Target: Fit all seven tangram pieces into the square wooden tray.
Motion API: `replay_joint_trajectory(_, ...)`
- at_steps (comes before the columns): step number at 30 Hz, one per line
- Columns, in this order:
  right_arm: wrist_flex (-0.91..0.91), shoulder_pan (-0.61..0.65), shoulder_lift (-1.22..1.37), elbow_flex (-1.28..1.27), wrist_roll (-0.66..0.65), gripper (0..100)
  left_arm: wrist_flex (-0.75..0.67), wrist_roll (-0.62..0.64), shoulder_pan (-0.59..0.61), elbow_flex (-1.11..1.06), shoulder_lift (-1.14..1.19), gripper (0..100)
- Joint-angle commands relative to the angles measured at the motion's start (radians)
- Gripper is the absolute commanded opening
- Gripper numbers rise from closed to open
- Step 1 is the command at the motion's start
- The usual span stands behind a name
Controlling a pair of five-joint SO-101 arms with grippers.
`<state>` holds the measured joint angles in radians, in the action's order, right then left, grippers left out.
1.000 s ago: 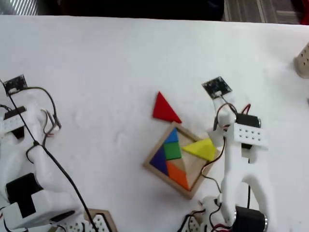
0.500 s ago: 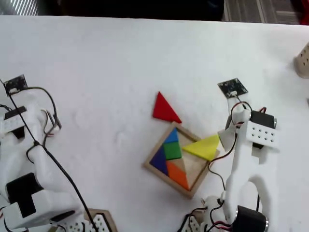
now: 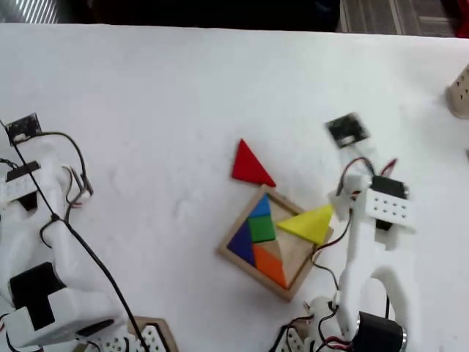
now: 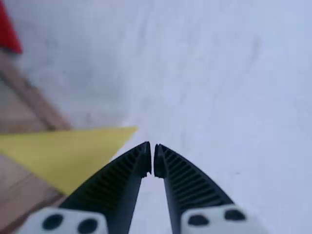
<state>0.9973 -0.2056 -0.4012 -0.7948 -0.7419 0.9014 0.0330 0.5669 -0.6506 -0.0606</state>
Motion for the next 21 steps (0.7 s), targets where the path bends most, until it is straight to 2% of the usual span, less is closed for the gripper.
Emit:
replay_joint_trajectory(1, 0.116, 0.11, -0.094, -0.014, -0.028, 1.8, -0.014, -0.012, -0.01, 0.008, -0.005, 19)
replay_joint_trajectory(6, 0.191, 0.245, -0.232, -0.068, -0.003, 1.8, -0.014, -0.012, -0.008, 0.008, -0.005, 19)
replay_joint_trajectory(13, 0.188, 0.444, -0.312, -0.201, 0.169, 1.8, -0.014, -0.012, -0.008, 0.008, -0.005, 19)
replay_joint_trajectory(18, 0.025, 0.479, -0.312, -0.321, 0.227, 1.8, -0.014, -0.012, -0.008, 0.008, -0.005, 19)
replay_joint_trajectory(21, 0.012, 0.481, -0.312, -0.333, 0.242, 1.9, -0.014, -0.012, -0.007, 0.008, -0.005, 19)
